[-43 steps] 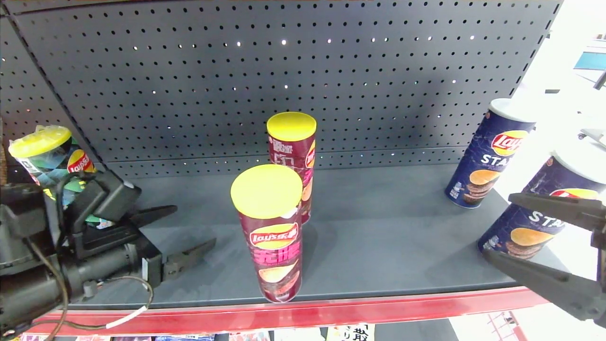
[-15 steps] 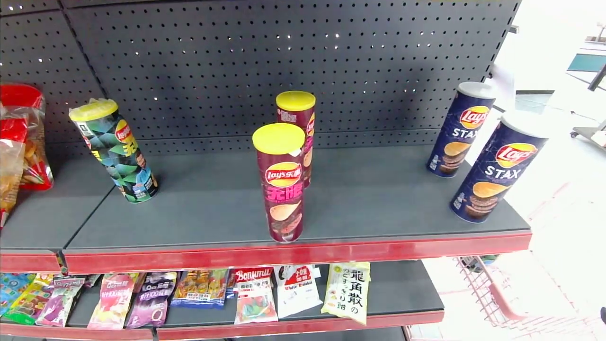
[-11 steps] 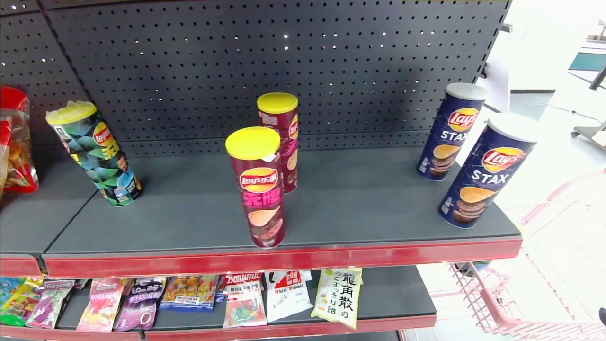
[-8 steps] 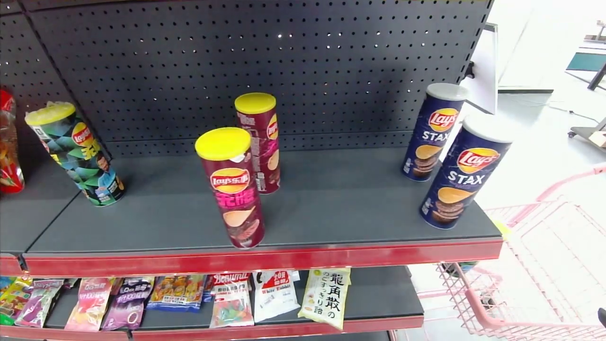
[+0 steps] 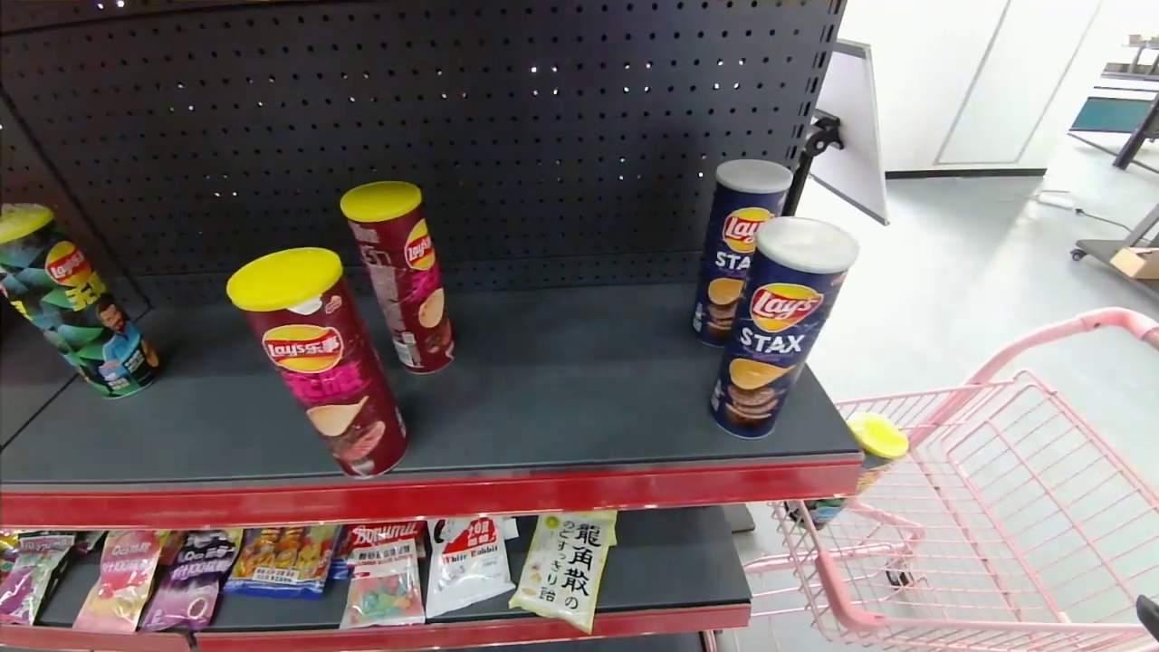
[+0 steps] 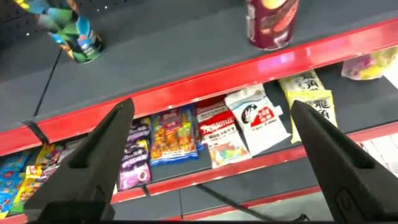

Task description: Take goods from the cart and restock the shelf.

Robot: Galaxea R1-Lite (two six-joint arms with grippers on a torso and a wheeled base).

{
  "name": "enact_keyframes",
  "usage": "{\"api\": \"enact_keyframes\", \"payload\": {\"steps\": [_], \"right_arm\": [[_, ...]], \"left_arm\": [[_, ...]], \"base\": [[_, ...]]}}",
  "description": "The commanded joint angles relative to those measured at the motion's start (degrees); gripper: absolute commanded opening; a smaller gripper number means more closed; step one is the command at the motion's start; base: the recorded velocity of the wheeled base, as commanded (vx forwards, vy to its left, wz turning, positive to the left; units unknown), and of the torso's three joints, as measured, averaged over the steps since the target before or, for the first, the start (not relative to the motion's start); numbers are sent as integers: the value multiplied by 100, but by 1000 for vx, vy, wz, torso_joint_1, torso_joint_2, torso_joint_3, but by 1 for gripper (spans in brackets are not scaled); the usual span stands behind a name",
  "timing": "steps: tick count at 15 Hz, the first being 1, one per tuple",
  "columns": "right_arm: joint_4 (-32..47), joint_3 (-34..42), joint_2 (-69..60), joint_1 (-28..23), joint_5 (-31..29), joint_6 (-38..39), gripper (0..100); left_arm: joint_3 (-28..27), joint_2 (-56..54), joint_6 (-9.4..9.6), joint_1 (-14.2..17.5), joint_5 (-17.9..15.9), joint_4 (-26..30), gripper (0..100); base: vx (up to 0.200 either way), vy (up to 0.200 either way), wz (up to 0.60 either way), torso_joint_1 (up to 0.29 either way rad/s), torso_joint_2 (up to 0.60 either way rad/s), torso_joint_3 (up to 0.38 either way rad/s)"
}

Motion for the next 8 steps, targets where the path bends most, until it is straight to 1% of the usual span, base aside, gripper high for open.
{"api": "enact_keyframes", "payload": {"steps": [1,7,8], "right_arm": [[-5,3,26,-1,4,-3,100],[-5,38,26,-1,-5,-3,100],[-5,38,26,-1,-5,-3,100]], "left_arm": [[0,39,-3,-2,-3,4,100],[0,30,-3,-2,-11,4,100],[0,30,-3,-11,-20,4,100]], "base": [[0,0,-600,-2,-7,2],[0,0,-600,4,2,0],[0,0,0,0,0,0]]}}
